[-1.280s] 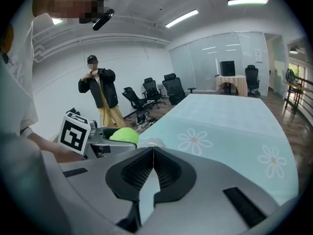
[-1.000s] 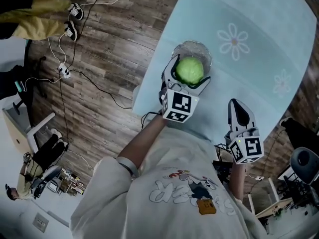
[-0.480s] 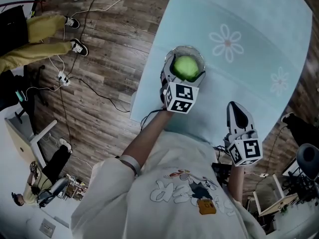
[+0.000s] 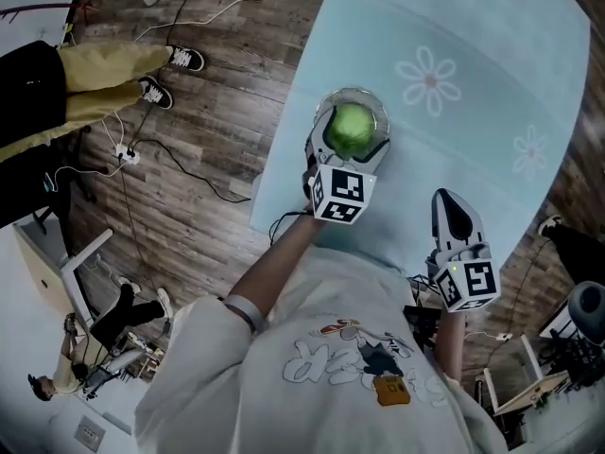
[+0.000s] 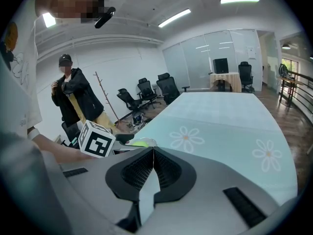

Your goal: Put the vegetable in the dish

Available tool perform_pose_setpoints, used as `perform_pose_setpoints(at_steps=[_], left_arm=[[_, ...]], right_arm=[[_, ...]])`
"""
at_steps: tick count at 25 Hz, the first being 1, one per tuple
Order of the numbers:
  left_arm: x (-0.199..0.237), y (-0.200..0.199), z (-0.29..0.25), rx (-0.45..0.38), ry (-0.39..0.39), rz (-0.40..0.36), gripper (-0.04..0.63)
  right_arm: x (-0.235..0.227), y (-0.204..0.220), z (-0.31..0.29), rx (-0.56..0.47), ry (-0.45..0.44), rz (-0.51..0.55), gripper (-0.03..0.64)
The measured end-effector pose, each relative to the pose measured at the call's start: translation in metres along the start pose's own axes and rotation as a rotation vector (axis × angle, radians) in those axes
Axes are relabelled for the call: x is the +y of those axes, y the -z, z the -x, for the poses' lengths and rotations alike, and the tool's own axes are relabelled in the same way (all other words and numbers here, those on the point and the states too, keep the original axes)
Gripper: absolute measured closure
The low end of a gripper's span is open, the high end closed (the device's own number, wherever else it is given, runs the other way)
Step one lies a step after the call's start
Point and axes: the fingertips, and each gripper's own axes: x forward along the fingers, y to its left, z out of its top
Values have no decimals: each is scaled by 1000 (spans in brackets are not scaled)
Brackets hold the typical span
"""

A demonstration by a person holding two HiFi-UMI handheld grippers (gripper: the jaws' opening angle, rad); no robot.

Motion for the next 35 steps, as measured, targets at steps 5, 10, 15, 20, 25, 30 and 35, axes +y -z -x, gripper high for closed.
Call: perform_pose_setpoints(at_steps=[5,10,15,20,25,30,35], left_arm=[[-9,-12,22,-37,-6,-1,147],[-18,-25,57,-91,-22,-3,240],[-34,-35,96,-124,-33,8,361],[-44,-43,133,-176,-64,12,512],[-60,-48,169,-196,-66,21,588],[-76,-70,211,-248,-36,2,588],[-89,-75,246,-271,-26,11,588]], right_arm=[[3,-5,11,-29,-5,11,595],[18,-13,25,-72,-25,40,595],[37,-18,46,-100,-42,64,595],[53,-21,61,-137,-61,102,595],[65,-28,78,-179,-79,123,595],[76,-31,91,-201,-96,165,595],[93,-38,101,-229,-124,203,595]])
